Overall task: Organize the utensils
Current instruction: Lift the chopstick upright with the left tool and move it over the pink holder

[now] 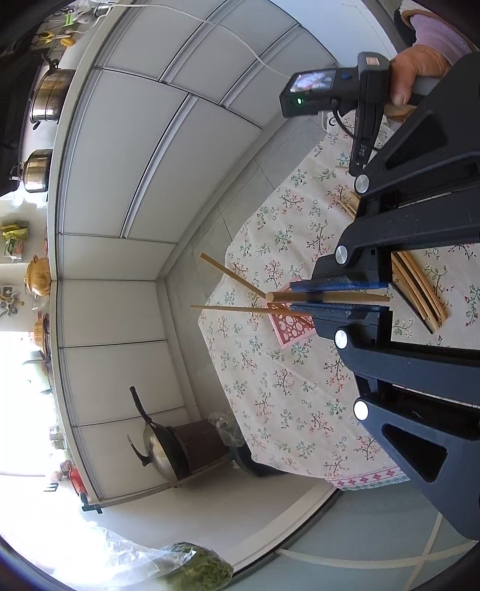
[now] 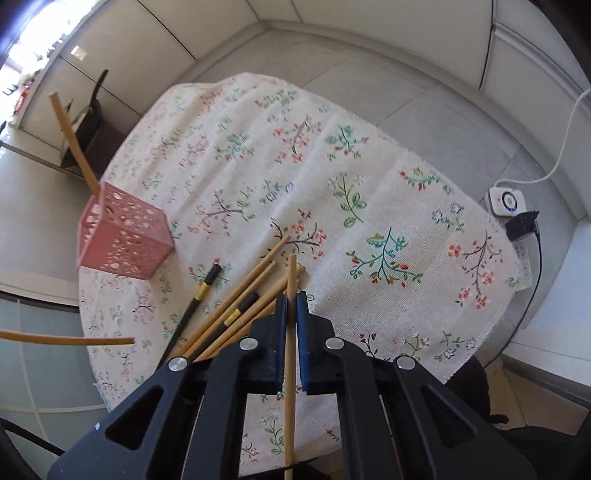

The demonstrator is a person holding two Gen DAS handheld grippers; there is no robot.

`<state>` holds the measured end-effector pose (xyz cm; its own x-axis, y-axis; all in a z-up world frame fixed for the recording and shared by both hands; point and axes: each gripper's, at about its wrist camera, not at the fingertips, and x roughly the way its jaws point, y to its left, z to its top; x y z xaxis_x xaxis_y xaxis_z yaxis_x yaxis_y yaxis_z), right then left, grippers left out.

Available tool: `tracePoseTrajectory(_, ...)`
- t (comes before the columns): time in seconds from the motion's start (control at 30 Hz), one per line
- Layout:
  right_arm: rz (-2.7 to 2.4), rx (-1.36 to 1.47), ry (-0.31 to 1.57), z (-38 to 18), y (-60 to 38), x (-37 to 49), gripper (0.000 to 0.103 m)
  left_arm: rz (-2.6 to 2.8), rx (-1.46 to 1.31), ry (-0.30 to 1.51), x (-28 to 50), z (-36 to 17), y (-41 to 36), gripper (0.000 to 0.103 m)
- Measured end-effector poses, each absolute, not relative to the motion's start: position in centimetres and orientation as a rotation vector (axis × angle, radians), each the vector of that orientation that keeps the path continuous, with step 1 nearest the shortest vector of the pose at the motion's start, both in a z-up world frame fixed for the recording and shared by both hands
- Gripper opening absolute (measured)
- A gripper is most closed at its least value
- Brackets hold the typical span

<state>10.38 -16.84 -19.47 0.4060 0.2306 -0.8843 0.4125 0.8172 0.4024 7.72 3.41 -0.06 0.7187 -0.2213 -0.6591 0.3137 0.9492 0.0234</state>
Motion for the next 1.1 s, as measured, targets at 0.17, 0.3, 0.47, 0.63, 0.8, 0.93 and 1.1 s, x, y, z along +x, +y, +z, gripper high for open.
tracePoseTrajectory(0.17,-0.064,0.611,1.105,-16.4,-16.9,8.7,0.006,-0.285,0.115,0.706,7.7,0.2,3.6,0.005)
tracePoseTrajectory(0.3,-0.009,0.584,1.056,-13.4,-17.0,7.7,0.006,-0.28,0.099,0.706,7.8,0.3,3.9,0.005)
tracePoseTrajectory(0.47,0.052,0.561,0.998,-10.0,-16.9,6.8,0.006,-0.272,0.085,0.705,7.9,0.4,4.1,0.005)
tracePoseTrajectory(0.63,0.088,0.543,0.911,-6.7,-17.1,6.0,0.006,-0.262,0.064,0.702,8.0,0.7,4.6,0.005)
tracePoseTrajectory(0.8,0.112,0.563,0.851,-4.4,-18.1,6.0,0.006,-0.251,0.03,0.676,8.1,1.6,4.9,0.005)
tracePoseTrajectory(0.93,0.122,0.595,0.811,-2.7,-19.5,6.2,0.006,-0.252,-0.007,0.645,8.1,3.0,5.1,0.005)
tracePoseTrajectory(1.1,0.132,0.633,0.772,-1.5,-21.4,6.7,0.006,-0.244,-0.059,0.581,8.3,5.4,5.8,0.005)
